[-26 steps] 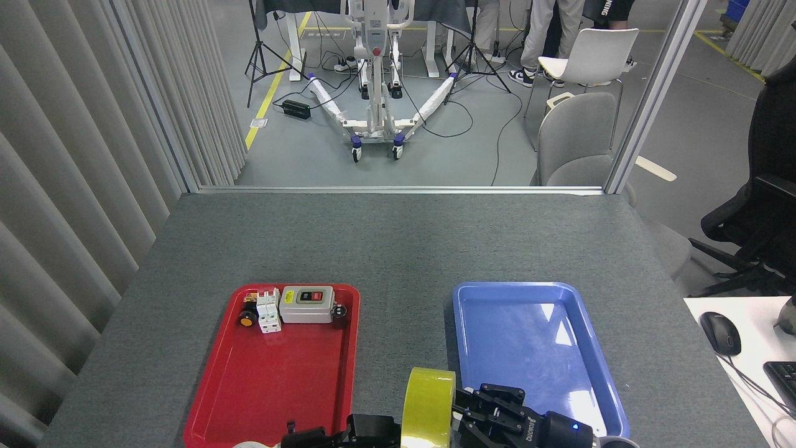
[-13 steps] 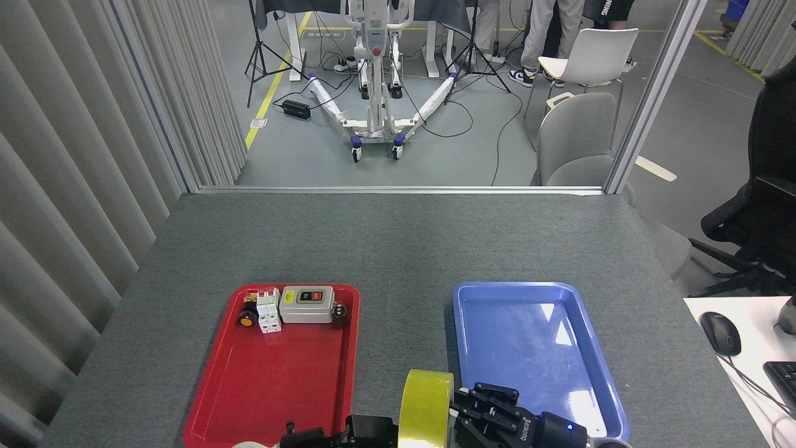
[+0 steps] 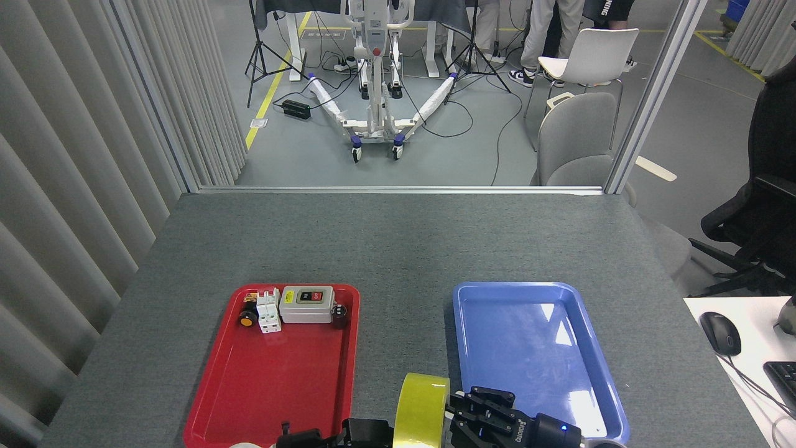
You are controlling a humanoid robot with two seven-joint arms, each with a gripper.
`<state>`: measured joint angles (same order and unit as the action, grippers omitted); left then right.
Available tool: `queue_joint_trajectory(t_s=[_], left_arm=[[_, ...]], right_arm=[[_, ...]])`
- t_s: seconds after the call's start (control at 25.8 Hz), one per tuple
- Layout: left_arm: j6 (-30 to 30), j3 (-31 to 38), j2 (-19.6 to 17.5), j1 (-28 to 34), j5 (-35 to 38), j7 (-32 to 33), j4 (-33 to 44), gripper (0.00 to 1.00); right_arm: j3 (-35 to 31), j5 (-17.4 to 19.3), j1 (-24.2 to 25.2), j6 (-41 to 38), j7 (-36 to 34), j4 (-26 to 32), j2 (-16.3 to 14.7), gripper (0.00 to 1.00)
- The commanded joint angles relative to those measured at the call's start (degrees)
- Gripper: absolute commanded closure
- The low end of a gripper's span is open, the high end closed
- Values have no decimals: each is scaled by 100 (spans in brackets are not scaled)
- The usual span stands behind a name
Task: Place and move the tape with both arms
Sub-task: 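Grasp the tape with the right gripper and release it from the left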
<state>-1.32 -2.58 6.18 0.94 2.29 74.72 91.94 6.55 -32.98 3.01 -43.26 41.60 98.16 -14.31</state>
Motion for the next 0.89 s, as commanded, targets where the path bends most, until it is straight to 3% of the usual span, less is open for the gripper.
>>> queue_joint_trajectory(t_s=[0.0, 0.27, 0.39, 0.43, 0.46, 0.5, 0.85], left_arm=[[299, 73, -12, -15, 17, -186, -36, 80], [378, 108, -12, -41, 299, -195, -62, 61], [386, 143, -12, -41, 492, -195, -62, 48], [386, 143, -12, -41, 510, -195, -62, 39], [378, 152, -12, -41, 510, -204, -62, 16], [378, 161, -12, -41, 466, -204, -53, 0], [378, 240, -3, -76, 448, -204, -124, 0]], right_arm=[[-5, -34, -2, -174, -55, 1, 16, 72], [-5, -34, -2, -174, -55, 1, 16, 72], [-5, -34, -2, -174, -55, 1, 16, 72], [-5, -34, 7, -174, -55, 1, 16, 72], [-5, -34, 7, -174, -55, 1, 16, 72], [-5, -34, 7, -174, -55, 1, 8, 72], [-5, -34, 16, -174, -55, 1, 8, 72]])
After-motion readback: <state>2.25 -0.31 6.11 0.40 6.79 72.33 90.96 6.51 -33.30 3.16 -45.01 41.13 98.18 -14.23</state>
